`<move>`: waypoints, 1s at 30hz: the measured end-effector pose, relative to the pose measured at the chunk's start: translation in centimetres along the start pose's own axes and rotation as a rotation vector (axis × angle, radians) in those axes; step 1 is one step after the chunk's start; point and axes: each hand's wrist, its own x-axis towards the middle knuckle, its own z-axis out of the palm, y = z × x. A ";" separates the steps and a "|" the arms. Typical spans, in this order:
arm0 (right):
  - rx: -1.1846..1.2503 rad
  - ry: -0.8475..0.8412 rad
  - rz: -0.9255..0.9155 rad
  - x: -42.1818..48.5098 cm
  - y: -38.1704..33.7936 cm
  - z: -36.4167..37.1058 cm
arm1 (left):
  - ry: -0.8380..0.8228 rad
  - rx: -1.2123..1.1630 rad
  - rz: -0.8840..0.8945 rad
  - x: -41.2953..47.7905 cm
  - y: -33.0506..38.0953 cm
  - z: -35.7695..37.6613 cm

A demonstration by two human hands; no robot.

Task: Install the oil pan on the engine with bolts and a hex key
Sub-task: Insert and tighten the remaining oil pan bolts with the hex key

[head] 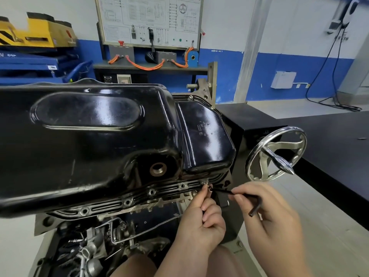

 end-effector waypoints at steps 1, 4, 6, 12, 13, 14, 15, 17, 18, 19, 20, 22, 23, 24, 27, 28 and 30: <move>0.008 0.007 0.007 -0.2 0.1 0.1 | 0.001 0.000 0.006 0.0 -0.1 0.0; 0.016 0.025 0.049 -0.6 0.1 0.4 | -0.016 -0.006 -0.002 0.1 -0.3 -0.1; 0.015 0.023 0.063 -0.8 0.0 0.6 | -0.028 -0.015 -0.010 0.0 -0.4 -0.1; 0.092 0.050 0.119 -0.8 -0.4 0.9 | -0.054 -0.007 -0.027 -0.1 -0.2 0.0; 0.115 0.055 0.133 -0.8 -0.5 1.0 | -0.057 -0.005 -0.029 -0.2 -0.2 0.0; 0.134 0.058 0.144 -0.8 -0.5 1.0 | -0.059 -0.004 -0.029 -0.2 -0.1 0.0; 0.147 0.057 0.151 -0.8 -0.5 1.1 | -0.060 -0.005 -0.030 -0.2 -0.1 0.1; 0.158 0.050 0.148 -0.8 -0.6 1.2 | -0.062 -0.023 -0.042 -0.2 0.0 0.1; 0.162 0.047 0.142 -0.7 -0.7 1.3 | -0.065 -0.038 -0.052 -0.2 0.0 0.2; 0.168 0.045 0.143 -0.6 -0.8 1.3 | -0.068 -0.054 -0.063 -0.1 0.1 0.2; 0.178 0.043 0.150 -0.5 -0.8 1.4 | -0.071 -0.071 -0.075 -0.1 0.1 0.3; 0.197 0.042 0.168 -0.3 -0.8 1.7 | -0.075 -0.093 -0.092 0.0 0.2 0.4; 0.206 0.050 0.172 -0.2 -0.8 1.8 | -0.078 -0.095 -0.097 0.0 0.2 0.4; 0.211 0.064 0.174 -0.1 -0.7 1.9 | -0.081 -0.095 -0.100 0.0 0.2 0.5; 0.192 0.092 0.174 0.1 -0.5 2.2 | -0.099 -0.118 -0.119 0.1 0.2 0.4; 0.196 0.094 0.181 0.2 -0.4 2.3 | -0.106 -0.130 -0.124 0.1 0.2 0.4; 0.237 0.095 0.212 0.4 -0.3 2.4 | -0.116 -0.149 -0.130 0.2 0.2 0.4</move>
